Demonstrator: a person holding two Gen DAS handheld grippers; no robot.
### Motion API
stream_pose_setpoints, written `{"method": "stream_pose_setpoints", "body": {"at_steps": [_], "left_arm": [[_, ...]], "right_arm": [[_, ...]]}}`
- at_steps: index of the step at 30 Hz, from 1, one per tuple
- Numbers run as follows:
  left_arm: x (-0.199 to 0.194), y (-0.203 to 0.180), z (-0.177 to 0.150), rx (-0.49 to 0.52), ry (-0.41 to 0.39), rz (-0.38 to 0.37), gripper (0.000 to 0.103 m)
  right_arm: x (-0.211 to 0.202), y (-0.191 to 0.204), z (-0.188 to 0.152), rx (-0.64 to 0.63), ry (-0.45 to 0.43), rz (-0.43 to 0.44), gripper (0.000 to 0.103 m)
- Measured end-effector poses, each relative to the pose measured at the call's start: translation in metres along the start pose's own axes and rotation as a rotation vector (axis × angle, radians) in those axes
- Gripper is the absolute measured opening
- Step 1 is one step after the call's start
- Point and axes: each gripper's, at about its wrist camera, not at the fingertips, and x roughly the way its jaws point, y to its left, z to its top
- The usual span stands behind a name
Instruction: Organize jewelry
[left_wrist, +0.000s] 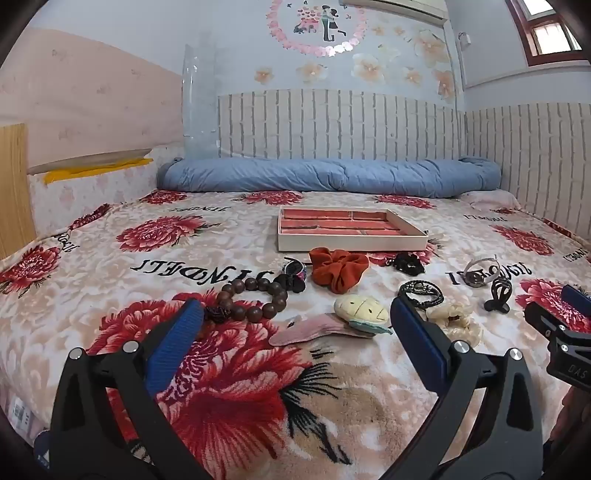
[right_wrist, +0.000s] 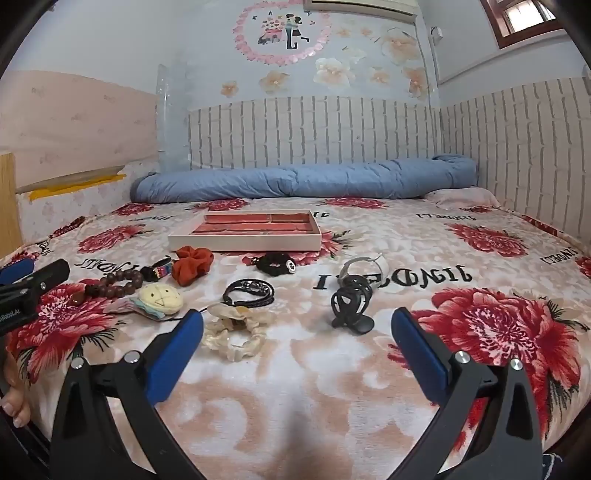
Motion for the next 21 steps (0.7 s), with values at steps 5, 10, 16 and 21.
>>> {"method": "stream_pose_setpoints", "body": {"at_steps": [5, 10, 16, 21], "left_arm": [[0.001, -0.006, 0.003, 0.019, -0.013, 0.008, 0.098], [-0.004, -0.006, 0.003, 0.015, -0.028, 0.001, 0.098], [0.001, -0.008, 0.004, 0.016, -0.027, -0.002, 0.098], [-0.004, -0.003, 0.000, 0.011, -0.036, -0.005, 0.098]], "right_arm": [[0.003, -0.011, 0.000, 0.010, -0.009, 0.001, 0.099], [0.000, -0.006, 0.000, -0.011, -0.020, -0.016, 0.099], [-0.002, -0.008, 0.000, -0.011, -0.028, -0.026, 0.099], [-0.001, -0.008, 0.001, -0.013, -0.026, -0.029, 0.099]]}}
